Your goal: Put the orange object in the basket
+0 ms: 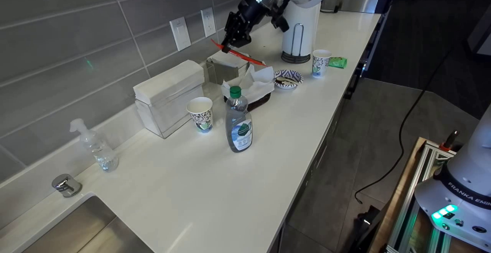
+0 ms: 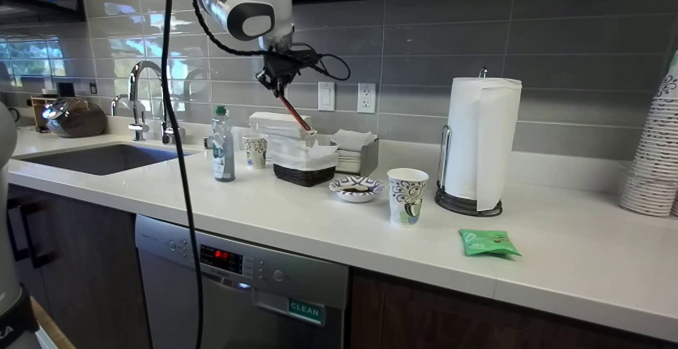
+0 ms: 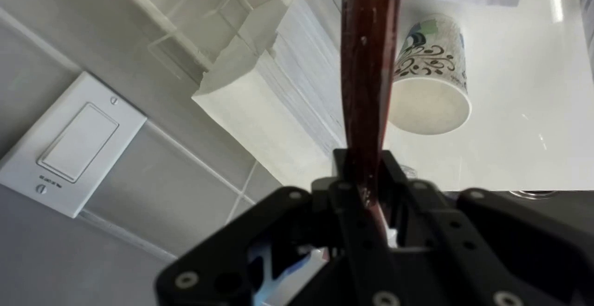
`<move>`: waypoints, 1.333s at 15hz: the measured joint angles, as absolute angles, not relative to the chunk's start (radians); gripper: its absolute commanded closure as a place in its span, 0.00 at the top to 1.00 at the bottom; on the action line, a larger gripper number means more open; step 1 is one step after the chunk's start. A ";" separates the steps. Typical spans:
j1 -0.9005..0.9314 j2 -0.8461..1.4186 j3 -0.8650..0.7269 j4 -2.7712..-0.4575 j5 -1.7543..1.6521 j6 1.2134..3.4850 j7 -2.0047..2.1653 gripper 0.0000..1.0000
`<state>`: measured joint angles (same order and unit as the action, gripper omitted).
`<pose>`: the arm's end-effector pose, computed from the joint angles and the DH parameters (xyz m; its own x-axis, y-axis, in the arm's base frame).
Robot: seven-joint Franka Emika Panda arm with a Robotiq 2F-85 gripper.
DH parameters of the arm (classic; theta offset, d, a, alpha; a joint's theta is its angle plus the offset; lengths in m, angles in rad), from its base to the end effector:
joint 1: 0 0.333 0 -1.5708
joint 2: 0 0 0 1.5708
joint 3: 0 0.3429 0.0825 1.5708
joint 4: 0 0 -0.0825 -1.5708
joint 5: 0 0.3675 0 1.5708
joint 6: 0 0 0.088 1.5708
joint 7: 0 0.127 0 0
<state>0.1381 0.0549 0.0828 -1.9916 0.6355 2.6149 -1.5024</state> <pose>0.5941 0.1251 0.5142 0.1480 0.8176 0.5565 0.8515 -0.3916 0.3488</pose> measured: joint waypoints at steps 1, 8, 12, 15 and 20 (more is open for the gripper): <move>0.136 0.071 0.092 -1.978 0.668 2.622 -1.538 0.04; 0.131 0.187 0.101 -1.911 0.820 2.634 -1.685 0.04; 0.126 0.215 0.101 -1.914 0.879 2.634 -1.720 0.04; 0.122 0.229 0.101 -1.918 0.900 2.634 -1.730 0.04; 0.118 0.243 0.100 -1.928 0.902 2.634 -1.730 0.04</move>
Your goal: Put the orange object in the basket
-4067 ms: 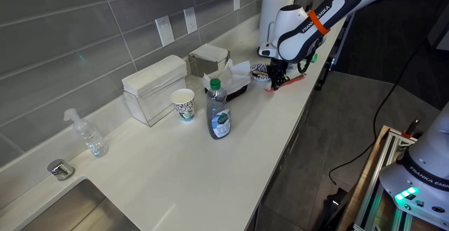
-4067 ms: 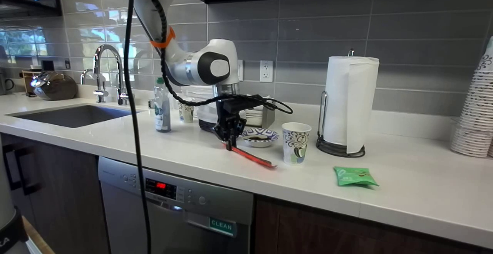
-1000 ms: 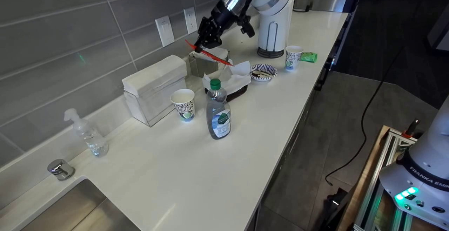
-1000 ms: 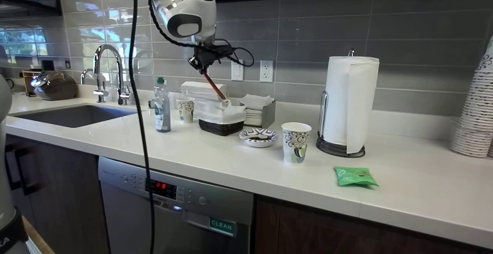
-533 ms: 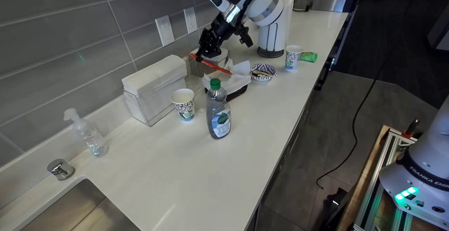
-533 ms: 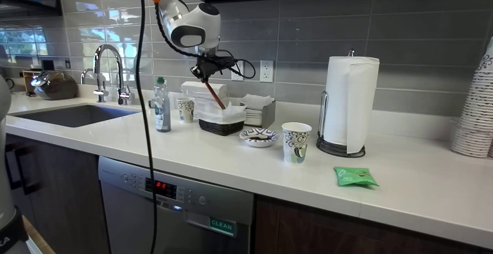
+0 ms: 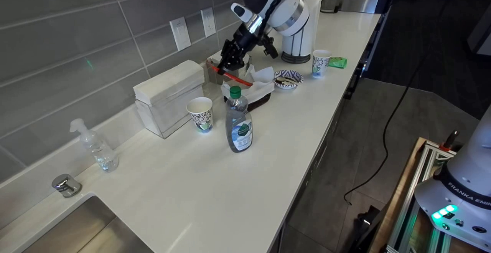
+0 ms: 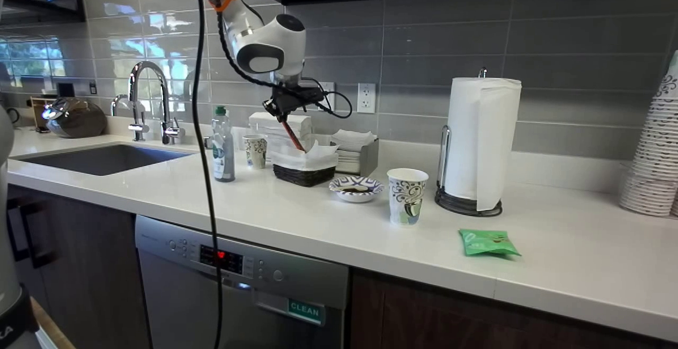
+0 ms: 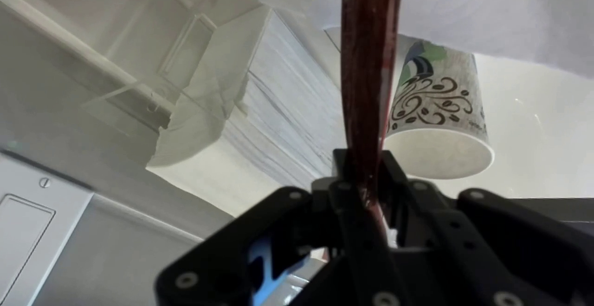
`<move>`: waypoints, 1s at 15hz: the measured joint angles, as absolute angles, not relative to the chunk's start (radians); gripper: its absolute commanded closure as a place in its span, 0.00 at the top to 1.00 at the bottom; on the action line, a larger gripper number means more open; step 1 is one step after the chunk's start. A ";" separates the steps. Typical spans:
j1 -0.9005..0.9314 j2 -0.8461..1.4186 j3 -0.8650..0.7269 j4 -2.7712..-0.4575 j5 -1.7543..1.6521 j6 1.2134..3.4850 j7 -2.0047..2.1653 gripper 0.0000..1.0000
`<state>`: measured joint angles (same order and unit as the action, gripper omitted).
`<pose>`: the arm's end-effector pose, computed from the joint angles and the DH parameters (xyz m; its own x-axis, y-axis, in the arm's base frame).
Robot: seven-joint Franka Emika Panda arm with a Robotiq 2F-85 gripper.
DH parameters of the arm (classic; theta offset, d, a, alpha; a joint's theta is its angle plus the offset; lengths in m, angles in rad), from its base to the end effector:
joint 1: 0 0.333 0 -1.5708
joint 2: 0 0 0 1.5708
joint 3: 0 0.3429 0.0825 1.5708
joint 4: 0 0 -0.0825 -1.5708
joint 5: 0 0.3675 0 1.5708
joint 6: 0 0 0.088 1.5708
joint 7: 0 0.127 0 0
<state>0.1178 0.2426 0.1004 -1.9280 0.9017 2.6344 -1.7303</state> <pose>0.6327 0.1238 0.4281 0.1658 0.7593 0.6293 0.8752 -0.4073 0.2609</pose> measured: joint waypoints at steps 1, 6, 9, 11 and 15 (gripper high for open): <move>0.118 0.245 0.101 -1.933 0.902 2.634 -1.730 0.04; 0.107 0.259 0.124 -1.954 0.901 2.634 -1.730 0.42; 0.100 0.258 0.129 -1.963 0.886 2.634 -1.730 0.56; 0.093 0.245 0.129 -1.962 0.861 2.634 -1.728 0.72; 0.075 0.156 0.105 -1.976 0.682 2.577 -1.598 0.98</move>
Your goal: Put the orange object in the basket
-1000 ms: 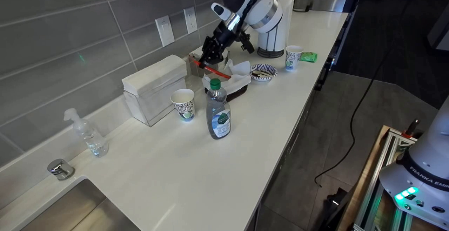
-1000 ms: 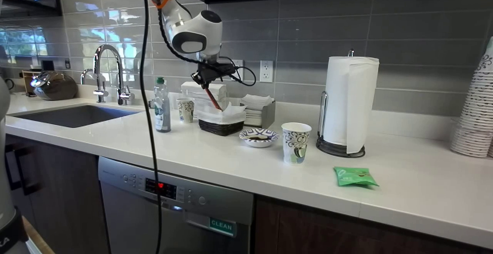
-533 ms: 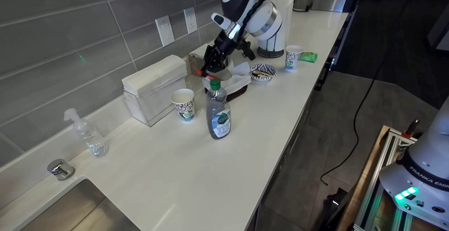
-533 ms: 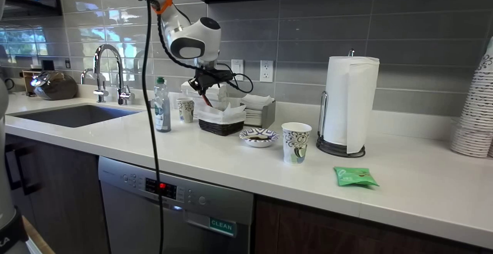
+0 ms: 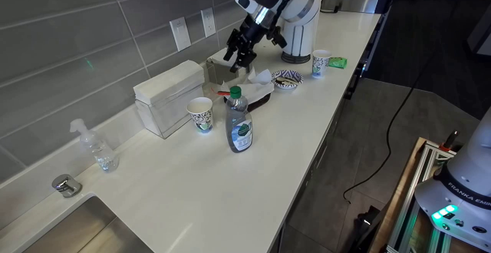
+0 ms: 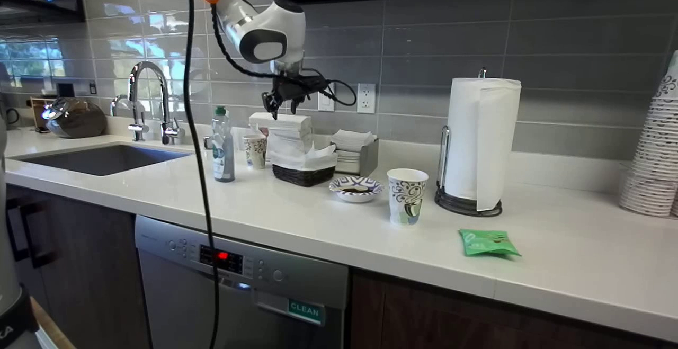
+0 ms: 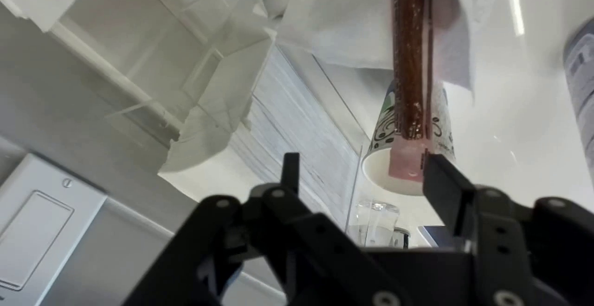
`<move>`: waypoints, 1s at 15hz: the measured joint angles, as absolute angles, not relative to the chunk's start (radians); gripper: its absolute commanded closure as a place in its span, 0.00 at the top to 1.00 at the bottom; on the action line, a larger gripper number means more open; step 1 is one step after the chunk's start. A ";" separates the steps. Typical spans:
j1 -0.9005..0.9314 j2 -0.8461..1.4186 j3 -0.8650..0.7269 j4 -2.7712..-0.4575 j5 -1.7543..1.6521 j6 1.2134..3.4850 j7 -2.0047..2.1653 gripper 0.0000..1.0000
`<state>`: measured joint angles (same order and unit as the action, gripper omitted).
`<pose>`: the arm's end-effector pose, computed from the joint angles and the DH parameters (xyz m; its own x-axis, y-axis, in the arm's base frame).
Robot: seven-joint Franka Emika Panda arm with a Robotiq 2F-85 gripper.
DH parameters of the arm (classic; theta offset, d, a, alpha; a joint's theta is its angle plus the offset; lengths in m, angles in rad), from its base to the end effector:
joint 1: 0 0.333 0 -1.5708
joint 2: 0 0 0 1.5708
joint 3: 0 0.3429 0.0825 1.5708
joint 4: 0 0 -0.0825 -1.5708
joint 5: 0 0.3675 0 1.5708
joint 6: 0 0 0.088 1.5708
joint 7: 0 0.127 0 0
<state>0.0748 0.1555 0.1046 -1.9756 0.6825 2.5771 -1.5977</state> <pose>0.6143 0.1045 0.4562 0.1696 0.8245 0.5398 0.8888 -0.3646 0.2777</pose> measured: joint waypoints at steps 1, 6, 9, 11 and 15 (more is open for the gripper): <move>0.068 0.120 0.093 -1.991 0.623 2.542 -1.538 1.00; 0.035 -0.049 0.054 -2.132 0.469 2.364 -1.356 1.00; 0.023 -0.162 0.026 -2.243 0.399 2.324 -1.250 1.00; 0.002 -0.255 0.005 -2.315 0.303 2.324 -1.145 1.00; -0.051 -0.445 -0.054 -2.401 0.144 2.249 -0.986 1.00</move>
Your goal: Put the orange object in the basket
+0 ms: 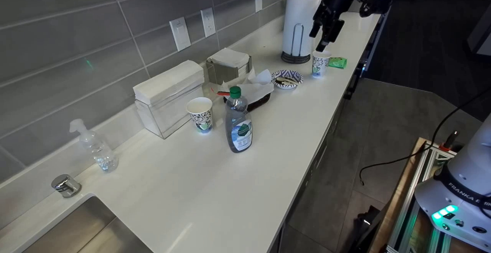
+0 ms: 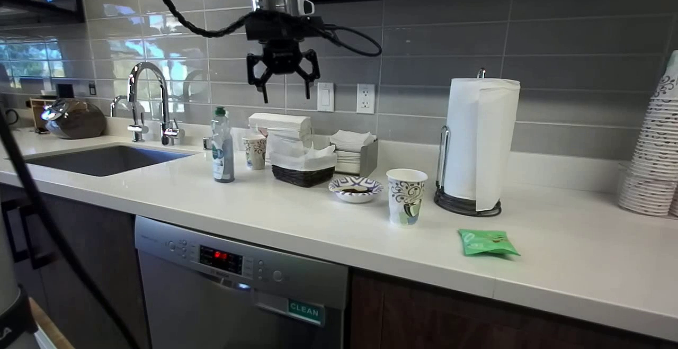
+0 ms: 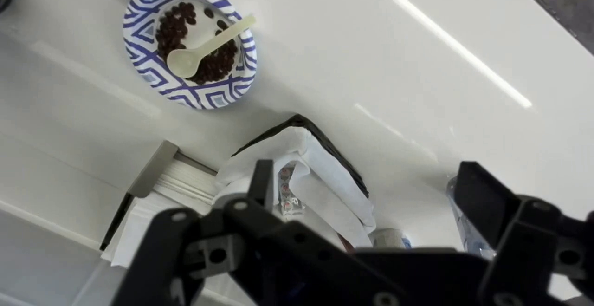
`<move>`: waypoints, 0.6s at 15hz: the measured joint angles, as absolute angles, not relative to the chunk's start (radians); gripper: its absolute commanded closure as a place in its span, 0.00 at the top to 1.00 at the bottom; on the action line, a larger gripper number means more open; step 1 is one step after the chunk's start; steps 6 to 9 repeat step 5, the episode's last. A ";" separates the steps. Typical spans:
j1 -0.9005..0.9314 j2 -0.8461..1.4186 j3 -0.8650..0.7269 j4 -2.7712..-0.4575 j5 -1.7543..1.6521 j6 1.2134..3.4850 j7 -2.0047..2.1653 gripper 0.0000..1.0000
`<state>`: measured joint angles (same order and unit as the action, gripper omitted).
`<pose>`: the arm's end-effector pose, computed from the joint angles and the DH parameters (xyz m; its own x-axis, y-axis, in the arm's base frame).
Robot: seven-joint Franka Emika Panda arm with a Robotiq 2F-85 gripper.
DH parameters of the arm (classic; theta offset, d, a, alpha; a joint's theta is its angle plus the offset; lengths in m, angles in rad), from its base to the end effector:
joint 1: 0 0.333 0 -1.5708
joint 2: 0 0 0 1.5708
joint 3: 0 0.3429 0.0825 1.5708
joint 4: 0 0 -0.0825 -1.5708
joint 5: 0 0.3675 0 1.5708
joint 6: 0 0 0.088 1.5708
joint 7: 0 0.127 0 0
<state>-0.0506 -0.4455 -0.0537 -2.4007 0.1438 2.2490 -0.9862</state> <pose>0.4177 -0.0396 0.5208 0.6451 0.7090 0.2848 0.7011 -0.6975 0.1483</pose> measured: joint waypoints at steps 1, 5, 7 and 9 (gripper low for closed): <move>-0.041 -0.460 -0.064 -2.402 0.144 2.249 -0.988 1.00; -0.016 -0.426 -0.066 -2.399 0.144 2.254 -0.987 1.00; -0.016 -0.426 -0.066 -2.399 0.144 2.254 -0.987 1.00; -0.016 -0.426 -0.066 -2.399 0.144 2.254 -0.987 1.00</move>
